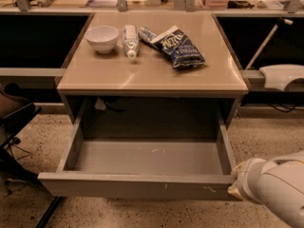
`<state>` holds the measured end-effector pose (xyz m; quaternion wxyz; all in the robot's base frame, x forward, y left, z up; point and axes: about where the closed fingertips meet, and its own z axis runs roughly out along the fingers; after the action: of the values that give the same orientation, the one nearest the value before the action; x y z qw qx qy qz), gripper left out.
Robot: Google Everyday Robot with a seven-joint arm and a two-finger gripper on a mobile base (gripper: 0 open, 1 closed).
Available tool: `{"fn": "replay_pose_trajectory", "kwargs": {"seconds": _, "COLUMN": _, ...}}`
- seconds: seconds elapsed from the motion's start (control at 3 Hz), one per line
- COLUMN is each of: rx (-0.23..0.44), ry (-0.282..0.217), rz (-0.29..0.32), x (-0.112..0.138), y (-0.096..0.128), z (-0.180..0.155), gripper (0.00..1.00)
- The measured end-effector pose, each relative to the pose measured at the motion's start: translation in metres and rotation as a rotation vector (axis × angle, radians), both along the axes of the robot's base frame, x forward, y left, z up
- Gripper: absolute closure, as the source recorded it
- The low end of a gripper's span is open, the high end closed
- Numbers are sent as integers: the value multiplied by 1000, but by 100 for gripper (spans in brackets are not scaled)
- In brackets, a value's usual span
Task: Open top drawer
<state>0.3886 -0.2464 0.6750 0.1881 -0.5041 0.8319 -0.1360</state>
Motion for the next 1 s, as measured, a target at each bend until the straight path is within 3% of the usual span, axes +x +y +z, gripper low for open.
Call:
{"fn": "replay_pose_trajectory", "kwargs": {"seconds": 0.67, "rx": -6, "ry": 0, "rz": -3, "x": -9, "y": -5, "z": 1, "gripper": 100}}
{"fn": "replay_pose_trajectory", "kwargs": {"seconds": 1.0, "rx": -6, "ry": 0, "rz": -3, "x": -9, "y": -5, "z": 1, "gripper": 82}}
